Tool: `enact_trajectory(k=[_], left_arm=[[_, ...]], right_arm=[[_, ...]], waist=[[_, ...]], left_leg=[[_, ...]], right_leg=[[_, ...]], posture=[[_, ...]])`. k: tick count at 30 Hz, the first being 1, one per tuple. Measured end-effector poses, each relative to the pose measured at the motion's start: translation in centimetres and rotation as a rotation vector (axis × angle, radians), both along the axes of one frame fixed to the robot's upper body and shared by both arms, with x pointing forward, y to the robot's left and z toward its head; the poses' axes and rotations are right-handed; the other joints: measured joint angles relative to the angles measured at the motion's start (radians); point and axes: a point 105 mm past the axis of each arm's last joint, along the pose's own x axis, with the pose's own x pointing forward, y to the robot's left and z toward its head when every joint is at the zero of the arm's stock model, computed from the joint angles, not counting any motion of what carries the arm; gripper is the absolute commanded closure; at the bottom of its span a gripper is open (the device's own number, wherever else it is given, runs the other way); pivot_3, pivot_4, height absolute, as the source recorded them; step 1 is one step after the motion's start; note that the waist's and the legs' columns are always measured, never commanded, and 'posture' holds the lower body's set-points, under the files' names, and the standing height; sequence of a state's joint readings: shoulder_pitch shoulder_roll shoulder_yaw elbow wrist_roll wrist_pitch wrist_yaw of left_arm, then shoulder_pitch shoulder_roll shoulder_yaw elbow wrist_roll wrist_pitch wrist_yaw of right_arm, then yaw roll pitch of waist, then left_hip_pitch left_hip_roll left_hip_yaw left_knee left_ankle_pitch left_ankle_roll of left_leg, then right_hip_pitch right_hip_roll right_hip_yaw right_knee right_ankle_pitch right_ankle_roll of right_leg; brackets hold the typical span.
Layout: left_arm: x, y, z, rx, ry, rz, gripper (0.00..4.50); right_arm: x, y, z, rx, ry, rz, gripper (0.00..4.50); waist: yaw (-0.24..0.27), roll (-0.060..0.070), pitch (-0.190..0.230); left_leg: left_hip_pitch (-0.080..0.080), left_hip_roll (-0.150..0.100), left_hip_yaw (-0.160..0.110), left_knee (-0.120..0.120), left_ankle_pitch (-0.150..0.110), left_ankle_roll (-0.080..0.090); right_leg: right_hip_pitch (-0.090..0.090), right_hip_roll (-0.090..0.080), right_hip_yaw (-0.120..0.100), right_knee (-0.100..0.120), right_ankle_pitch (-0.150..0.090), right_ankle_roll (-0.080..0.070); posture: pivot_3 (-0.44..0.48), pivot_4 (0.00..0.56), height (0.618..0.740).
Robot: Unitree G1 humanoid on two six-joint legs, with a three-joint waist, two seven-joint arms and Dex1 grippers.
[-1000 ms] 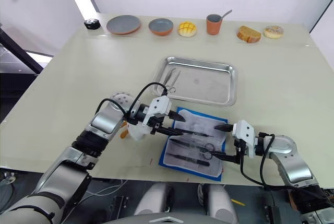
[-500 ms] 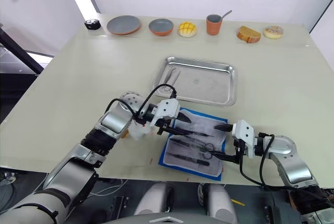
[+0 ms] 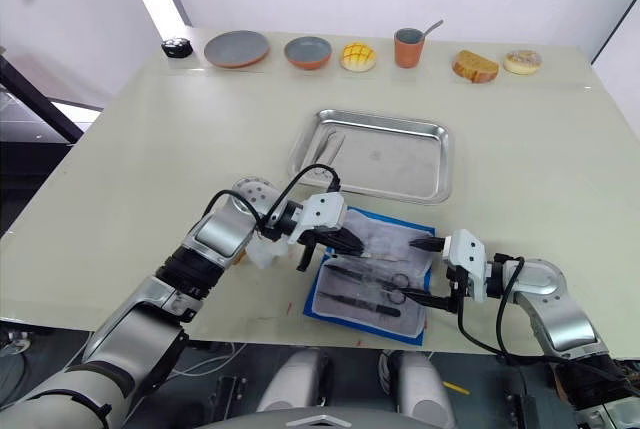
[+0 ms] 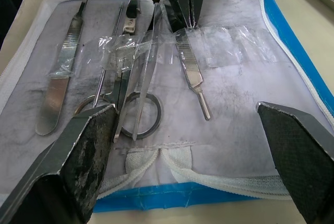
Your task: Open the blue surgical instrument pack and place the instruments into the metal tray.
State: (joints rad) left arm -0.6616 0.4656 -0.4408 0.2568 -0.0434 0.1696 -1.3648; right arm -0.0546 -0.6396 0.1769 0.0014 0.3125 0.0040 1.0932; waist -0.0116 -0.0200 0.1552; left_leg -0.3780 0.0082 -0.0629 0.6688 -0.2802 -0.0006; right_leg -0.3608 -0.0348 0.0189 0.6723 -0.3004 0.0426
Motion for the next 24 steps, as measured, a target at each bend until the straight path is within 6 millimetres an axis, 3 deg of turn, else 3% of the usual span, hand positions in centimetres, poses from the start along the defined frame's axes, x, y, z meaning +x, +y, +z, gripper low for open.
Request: enact_trajectory(k=[8,24], left_arm=[[-0.64,-0.26,0.48,-0.032,0.041,0.007,3.08],[-0.73,-0.13,-0.43,0.02,-0.044,0.034,3.08]], right_arm=[[0.02,0.03,-0.02,0.0,-0.001,-0.003,0.0],[0.03,0.05,-0.08,0.002,0.0,-0.008,0.0]], waist=[[0.0,0.0,0.0],[0.0,0.0,0.0]], left_leg=[[0.0,0.0,0.0,0.0,0.0,0.0],[0.001,0.0,0.0,0.001,0.0,0.0]], right_leg=[[0.0,0.0,0.0,0.001,0.0,0.0],[0.0,0.0,0.001,0.001,0.0,0.0]], posture=[[0.0,0.15,0.74],[0.0,0.15,0.74]])
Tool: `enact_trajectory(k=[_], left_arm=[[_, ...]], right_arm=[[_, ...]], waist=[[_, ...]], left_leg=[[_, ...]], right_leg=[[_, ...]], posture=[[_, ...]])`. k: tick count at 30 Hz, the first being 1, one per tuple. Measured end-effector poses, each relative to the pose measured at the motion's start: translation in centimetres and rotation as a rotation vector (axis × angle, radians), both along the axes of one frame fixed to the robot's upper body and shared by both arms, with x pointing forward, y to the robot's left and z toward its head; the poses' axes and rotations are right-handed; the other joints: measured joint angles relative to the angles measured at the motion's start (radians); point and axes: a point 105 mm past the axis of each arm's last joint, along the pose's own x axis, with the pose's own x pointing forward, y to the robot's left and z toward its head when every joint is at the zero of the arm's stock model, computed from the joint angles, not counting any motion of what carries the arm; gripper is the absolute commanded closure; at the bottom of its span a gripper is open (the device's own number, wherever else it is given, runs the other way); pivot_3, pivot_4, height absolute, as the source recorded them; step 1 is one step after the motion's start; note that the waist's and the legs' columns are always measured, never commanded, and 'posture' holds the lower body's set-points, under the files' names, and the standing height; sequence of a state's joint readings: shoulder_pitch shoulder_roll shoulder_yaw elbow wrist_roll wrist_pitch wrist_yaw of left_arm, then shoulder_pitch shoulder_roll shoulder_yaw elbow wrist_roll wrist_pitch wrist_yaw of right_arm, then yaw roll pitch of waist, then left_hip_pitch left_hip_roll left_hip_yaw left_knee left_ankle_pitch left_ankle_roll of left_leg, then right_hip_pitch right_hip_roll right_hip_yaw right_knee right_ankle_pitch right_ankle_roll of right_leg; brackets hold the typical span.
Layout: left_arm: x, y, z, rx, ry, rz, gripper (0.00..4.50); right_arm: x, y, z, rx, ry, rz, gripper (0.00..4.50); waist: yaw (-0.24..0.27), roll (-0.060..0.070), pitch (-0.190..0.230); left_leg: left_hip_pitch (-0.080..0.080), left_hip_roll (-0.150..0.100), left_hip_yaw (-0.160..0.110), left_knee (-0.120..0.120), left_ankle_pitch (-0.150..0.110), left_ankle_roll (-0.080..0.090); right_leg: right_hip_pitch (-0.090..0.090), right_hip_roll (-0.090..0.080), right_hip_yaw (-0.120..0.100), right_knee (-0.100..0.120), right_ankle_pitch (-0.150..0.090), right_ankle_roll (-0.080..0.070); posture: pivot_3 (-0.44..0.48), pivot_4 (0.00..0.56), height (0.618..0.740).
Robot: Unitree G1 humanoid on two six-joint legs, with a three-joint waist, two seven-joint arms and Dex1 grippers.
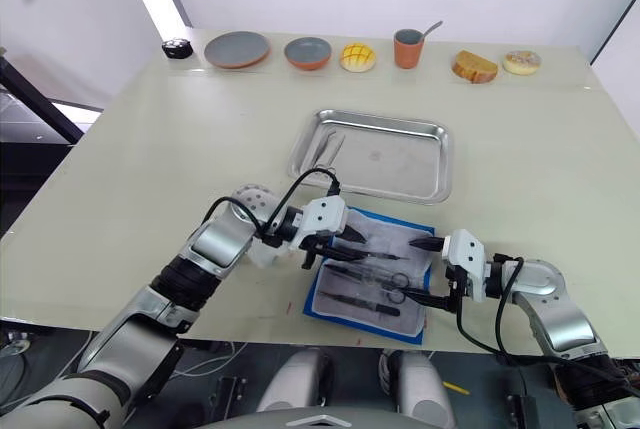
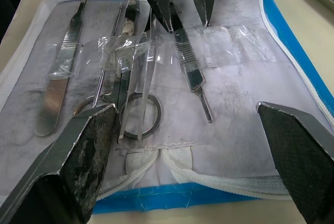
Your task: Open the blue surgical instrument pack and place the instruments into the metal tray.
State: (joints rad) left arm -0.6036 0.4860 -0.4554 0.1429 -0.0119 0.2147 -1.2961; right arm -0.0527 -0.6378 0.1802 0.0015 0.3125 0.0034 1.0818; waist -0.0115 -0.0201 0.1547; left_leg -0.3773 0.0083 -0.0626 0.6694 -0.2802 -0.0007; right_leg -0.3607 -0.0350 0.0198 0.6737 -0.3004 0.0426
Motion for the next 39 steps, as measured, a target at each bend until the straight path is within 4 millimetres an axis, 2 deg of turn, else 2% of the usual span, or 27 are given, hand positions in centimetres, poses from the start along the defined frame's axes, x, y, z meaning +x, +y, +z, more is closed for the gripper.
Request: enact_trajectory(k=[10,12,14,26,32,39], left_arm=[[-0.1,0.0,0.0,0.04,-0.002,-0.01,3.08],[0.1,0.1,0.1,0.062,-0.004,-0.007,3.99],[0.2,0.1,0.1,0.074,-0.005,-0.01,4.45],[0.2,0.1,0.7,0.169,0.028,-0.013,4.45],[0.3,0.4,1.8,0.278,0.055,-0.035,4.45],[0.5,-0.2,2.4,0.324,0.053,-0.064,4.45]], right_arm=[[0.1,0.2,-0.1,0.005,-0.001,-0.006,0.0],[0.1,0.3,-0.1,0.008,0.0,-0.008,0.0],[0.1,0.3,-0.1,0.009,-0.001,-0.008,0.0],[0.3,0.8,-0.2,-0.001,0.004,-0.003,0.0],[0.4,1.3,-0.1,-0.02,0.011,0.005,0.0],[0.5,1.7,0.1,-0.038,0.023,0.001,0.0]], waist=[[0.0,0.0,-0.001],[-0.001,0.0,-0.002],[-0.001,0.0,-0.002],[-0.008,-0.001,-0.005],[-0.017,-0.001,-0.005],[-0.026,-0.001,-0.004]], left_leg=[[0.001,0.0,0.0,0.0,0.0,0.0],[0.001,0.0,0.001,0.0,0.0,0.0],[0.002,0.0,0.001,0.0,0.0,0.0],[0.003,0.002,0.002,0.0,0.0,0.0],[0.004,0.002,0.003,-0.001,0.0,0.0],[0.004,0.002,0.002,-0.001,0.0,0.0]], right_leg=[[0.0,0.0,0.0,0.001,0.0,0.0],[0.0,0.0,0.001,0.002,0.0,0.0],[0.0,0.001,0.001,0.002,0.0,0.0],[0.0,0.003,0.003,0.003,0.0,-0.001],[0.0,0.005,0.004,0.004,-0.001,-0.001],[0.0,0.005,0.003,0.004,-0.001,-0.001]], posture=[[0.0,0.15,0.74],[0.0,0.15,0.74],[0.0,0.15,0.74],[0.0,0.15,0.74],[0.0,0.15,0.74],[0.0,0.15,0.74]])
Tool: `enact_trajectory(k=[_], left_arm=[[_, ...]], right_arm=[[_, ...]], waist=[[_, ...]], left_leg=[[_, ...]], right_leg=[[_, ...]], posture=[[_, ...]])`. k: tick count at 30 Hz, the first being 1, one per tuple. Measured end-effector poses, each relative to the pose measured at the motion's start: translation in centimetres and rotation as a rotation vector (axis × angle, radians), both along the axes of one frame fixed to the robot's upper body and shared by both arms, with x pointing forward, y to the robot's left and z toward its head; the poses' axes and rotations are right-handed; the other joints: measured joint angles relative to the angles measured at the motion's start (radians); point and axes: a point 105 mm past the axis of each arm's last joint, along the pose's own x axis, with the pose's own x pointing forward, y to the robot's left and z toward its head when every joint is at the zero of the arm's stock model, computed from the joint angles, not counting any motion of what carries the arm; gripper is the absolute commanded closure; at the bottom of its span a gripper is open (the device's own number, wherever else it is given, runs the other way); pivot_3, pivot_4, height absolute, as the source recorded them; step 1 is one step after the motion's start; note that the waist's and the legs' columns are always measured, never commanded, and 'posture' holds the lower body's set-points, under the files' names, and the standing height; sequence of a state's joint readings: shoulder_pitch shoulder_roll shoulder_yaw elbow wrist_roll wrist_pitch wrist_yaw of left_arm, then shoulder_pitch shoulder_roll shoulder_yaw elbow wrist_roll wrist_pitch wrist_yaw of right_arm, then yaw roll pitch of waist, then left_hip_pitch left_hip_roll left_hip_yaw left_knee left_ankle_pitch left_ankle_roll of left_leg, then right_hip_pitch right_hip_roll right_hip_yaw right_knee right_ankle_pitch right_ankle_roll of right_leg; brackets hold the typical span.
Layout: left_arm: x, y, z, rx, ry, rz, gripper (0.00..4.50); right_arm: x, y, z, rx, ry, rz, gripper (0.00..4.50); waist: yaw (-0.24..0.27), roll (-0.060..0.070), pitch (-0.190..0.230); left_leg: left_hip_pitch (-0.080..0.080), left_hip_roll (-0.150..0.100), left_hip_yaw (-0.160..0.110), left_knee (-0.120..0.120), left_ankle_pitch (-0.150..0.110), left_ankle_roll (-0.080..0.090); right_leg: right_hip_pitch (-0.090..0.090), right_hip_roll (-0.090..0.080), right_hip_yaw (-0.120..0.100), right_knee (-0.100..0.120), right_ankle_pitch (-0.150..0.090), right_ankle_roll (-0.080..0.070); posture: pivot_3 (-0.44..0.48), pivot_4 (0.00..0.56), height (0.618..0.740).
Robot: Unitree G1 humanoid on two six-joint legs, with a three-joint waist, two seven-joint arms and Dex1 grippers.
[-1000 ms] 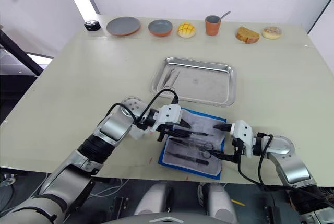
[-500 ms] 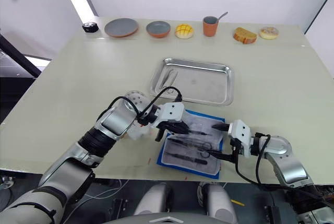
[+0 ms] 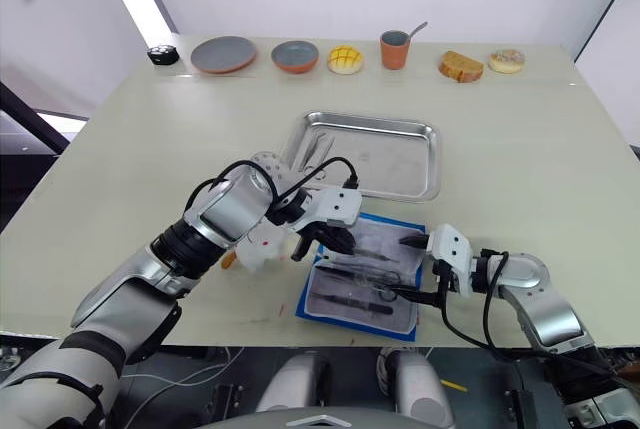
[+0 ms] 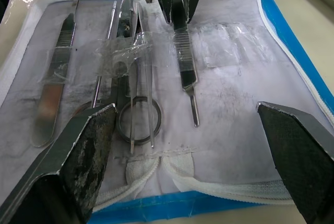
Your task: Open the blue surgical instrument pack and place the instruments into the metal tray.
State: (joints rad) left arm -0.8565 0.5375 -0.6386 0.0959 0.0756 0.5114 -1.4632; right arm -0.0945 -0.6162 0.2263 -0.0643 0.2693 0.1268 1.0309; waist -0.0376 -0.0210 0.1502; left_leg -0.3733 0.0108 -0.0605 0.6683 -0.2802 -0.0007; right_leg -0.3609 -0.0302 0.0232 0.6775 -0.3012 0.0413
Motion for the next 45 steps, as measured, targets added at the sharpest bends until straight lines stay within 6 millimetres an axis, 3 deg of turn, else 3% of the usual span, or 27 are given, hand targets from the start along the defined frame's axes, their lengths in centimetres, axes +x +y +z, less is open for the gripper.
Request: enact_trajectory(k=[12,24,27,33,38,40,41,44,45], left_arm=[[0.4,0.3,0.6,0.048,-0.016,-0.042,4.45],[1.0,6.0,1.8,0.095,-0.046,0.049,4.45],[0.9,7.3,3.0,0.029,-0.05,0.099,4.45],[0.5,7.4,5.9,-0.104,-0.069,0.145,4.45],[2.1,7.3,6.7,-0.278,-0.119,0.367,4.45],[3.3,5.7,7.3,-0.415,-0.132,0.499,4.45],[3.5,5.4,7.4,-0.432,-0.131,0.518,4.45],[5.6,3.9,7.8,-0.514,-0.107,0.799,4.45],[5.6,3.9,7.8,-0.514,-0.107,0.799,4.45]], right_arm=[[0.0,0.5,0.2,-0.025,0.008,-0.014,0.0],[0.1,0.8,0.2,-0.031,0.011,-0.01,0.0],[0.1,0.8,0.2,-0.03,0.011,-0.01,0.0],[0.1,0.9,0.2,-0.025,0.01,-0.01,0.0],[0.1,0.8,0.1,-0.027,0.009,-0.007,0.0],[0.2,0.7,0.1,-0.029,0.008,0.0,0.0],[0.2,0.7,0.1,-0.029,0.008,0.0,0.0],[0.2,0.8,0.2,-0.032,0.007,0.011,0.0],[0.2,0.8,0.2,-0.032,0.007,0.011,0.0]], waist=[[-0.004,0.0,0.0],[-0.005,0.0,0.0],[-0.005,0.0,0.0],[-0.005,0.0,0.001],[-0.001,-0.002,0.0],[0.001,-0.003,0.0],[0.001,-0.004,0.0],[0.0,-0.003,0.001],[0.0,-0.003,0.001]], left_leg=[[0.0,0.001,0.0,0.0,0.0,0.0],[0.002,0.001,0.001,-0.002,0.0,0.0],[0.002,0.002,0.001,-0.002,0.0,0.0],[0.002,0.002,0.001,-0.002,0.0,0.0],[0.003,0.002,0.001,-0.002,0.0,0.0],[0.003,0.002,0.0,-0.002,0.0,0.0],[0.003,0.002,0.0,-0.002,0.0,0.0],[0.003,0.0,0.0,-0.002,0.0,0.0],[0.003,0.0,0.0,-0.002,0.0,0.0]], right_leg=[[0.0,0.001,0.001,0.0,0.0,0.0],[0.0,0.001,0.002,0.0,0.0,0.0],[0.0,0.002,0.002,0.0,0.0,0.0],[0.0,0.001,0.002,0.0,-0.001,0.0],[0.001,0.001,0.002,0.0,-0.001,0.0],[0.002,0.0,0.002,0.0,-0.001,0.0],[0.002,0.0,0.001,0.0,-0.001,0.0],[0.001,0.0,0.001,0.0,0.0,0.0],[0.001,0.0,0.001,0.0,0.0,0.0]], posture=[[0.0,0.15,0.74],[0.0,0.15,0.74],[0.0,0.15,0.74],[0.0,0.15,0.74],[0.0,0.15,0.74],[0.0,0.15,0.74],[0.0,0.15,0.74],[0.0,0.15,0.74],[0.0,0.15,0.74]])
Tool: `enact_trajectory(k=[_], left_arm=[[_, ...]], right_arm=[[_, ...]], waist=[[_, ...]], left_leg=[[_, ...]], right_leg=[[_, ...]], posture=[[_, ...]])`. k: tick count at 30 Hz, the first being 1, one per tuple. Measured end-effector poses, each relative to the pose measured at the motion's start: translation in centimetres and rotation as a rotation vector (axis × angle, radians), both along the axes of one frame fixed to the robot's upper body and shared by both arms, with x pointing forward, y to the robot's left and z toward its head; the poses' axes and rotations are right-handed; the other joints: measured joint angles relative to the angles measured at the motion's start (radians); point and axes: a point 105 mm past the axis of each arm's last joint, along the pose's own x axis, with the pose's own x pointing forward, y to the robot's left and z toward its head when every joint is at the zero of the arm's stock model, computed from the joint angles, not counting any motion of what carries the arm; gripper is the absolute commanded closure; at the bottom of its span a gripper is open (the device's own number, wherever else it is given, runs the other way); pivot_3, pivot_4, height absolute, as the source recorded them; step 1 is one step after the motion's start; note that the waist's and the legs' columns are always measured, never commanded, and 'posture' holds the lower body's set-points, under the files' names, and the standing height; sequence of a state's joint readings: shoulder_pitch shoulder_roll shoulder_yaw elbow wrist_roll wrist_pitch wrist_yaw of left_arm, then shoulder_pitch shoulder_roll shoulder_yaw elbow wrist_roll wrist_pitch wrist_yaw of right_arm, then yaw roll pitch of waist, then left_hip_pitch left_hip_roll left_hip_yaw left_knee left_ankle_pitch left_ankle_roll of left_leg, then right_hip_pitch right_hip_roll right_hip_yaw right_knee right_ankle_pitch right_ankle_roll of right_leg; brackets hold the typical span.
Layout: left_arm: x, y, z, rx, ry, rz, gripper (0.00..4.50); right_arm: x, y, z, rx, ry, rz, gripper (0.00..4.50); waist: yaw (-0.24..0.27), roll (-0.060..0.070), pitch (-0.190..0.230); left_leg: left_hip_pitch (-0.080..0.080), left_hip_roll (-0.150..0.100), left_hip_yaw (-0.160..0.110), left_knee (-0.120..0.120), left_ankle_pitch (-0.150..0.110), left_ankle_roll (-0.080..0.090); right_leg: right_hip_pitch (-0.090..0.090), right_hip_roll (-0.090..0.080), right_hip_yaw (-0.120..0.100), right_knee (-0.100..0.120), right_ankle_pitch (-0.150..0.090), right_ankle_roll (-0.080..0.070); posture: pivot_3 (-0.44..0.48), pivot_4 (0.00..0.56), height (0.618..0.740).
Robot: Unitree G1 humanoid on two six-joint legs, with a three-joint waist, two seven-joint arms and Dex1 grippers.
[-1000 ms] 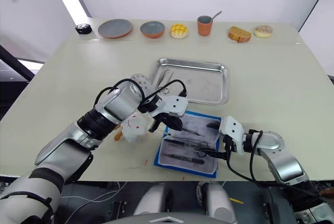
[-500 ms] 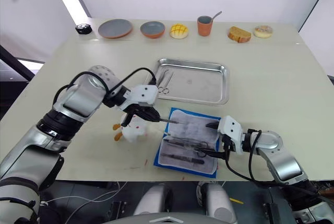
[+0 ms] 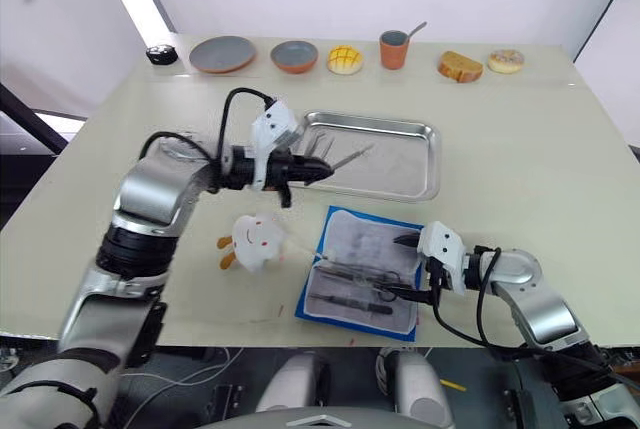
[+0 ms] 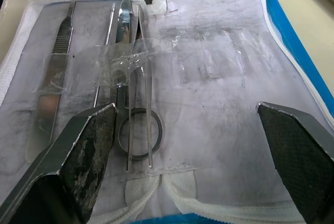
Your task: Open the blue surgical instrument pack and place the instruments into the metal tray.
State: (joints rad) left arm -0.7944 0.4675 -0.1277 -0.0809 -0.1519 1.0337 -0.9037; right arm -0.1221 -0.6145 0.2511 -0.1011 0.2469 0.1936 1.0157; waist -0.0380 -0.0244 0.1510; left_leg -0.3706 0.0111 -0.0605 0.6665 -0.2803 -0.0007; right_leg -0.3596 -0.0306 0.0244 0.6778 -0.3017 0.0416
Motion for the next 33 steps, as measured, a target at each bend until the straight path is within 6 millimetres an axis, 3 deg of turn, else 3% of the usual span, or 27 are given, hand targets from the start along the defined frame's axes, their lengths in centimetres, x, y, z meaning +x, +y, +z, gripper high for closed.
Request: enact_trajectory(k=[4,5,12,15,20,33], left_arm=[[1.0,-0.6,0.8,-0.054,0.028,0.137,4.45],[2.4,-1.7,0.5,-0.1,0.061,0.266,4.45],[5.5,-2.8,-1.6,-0.061,0.086,0.519,4.45],[6.0,-2.9,-1.8,-0.057,0.073,0.552,4.45],[7.1,-3.3,-4.3,-0.025,0.119,0.621,4.45],[7.3,-3.3,-5.6,-0.003,0.158,0.662,4.45]], right_arm=[[0.0,-0.1,0.0,-0.003,0.001,0.005,0.0],[0.1,-0.3,0.1,-0.012,0.002,0.01,0.0],[0.1,-0.3,0.1,-0.014,0.004,0.019,0.0],[0.1,-0.3,0.1,-0.015,0.004,0.019,0.0],[0.1,-0.3,0.2,-0.018,0.008,0.018,0.0],[-0.1,-0.3,0.2,-0.019,0.007,0.0,0.0]], waist=[[0.0,0.0,0.0],[0.005,0.0,0.0],[0.005,0.0,0.0],[0.005,0.0,0.0],[0.004,0.0,0.0],[0.006,0.0,0.0]], left_leg=[[0.0,-0.001,0.0,0.0,0.0,0.0],[0.0,-0.001,0.0,0.0,0.0,0.0],[0.0,-0.002,0.0,0.0,0.0,-0.001],[0.0,-0.002,0.0,0.0,0.0,-0.001],[-0.001,-0.003,0.0,0.0,0.0,-0.001],[-0.001,-0.003,0.0,0.0,0.001,-0.002]], right_leg=[[0.0,-0.001,0.0,0.0,0.0,0.0],[0.001,-0.003,0.0,0.0,0.0,0.0],[0.0,-0.004,0.0,0.0,0.0,0.0],[0.0,-0.005,0.0,0.0,0.0,0.001],[0.0,-0.005,0.0,0.0,0.0,0.001],[0.0,-0.005,-0.001,-0.001,0.0,0.001]], posture=[[0.0,0.15,0.74],[0.0,0.15,0.74],[0.0,0.15,0.74],[0.0,0.15,0.74],[0.0,0.15,0.74],[0.0,0.15,0.74]])
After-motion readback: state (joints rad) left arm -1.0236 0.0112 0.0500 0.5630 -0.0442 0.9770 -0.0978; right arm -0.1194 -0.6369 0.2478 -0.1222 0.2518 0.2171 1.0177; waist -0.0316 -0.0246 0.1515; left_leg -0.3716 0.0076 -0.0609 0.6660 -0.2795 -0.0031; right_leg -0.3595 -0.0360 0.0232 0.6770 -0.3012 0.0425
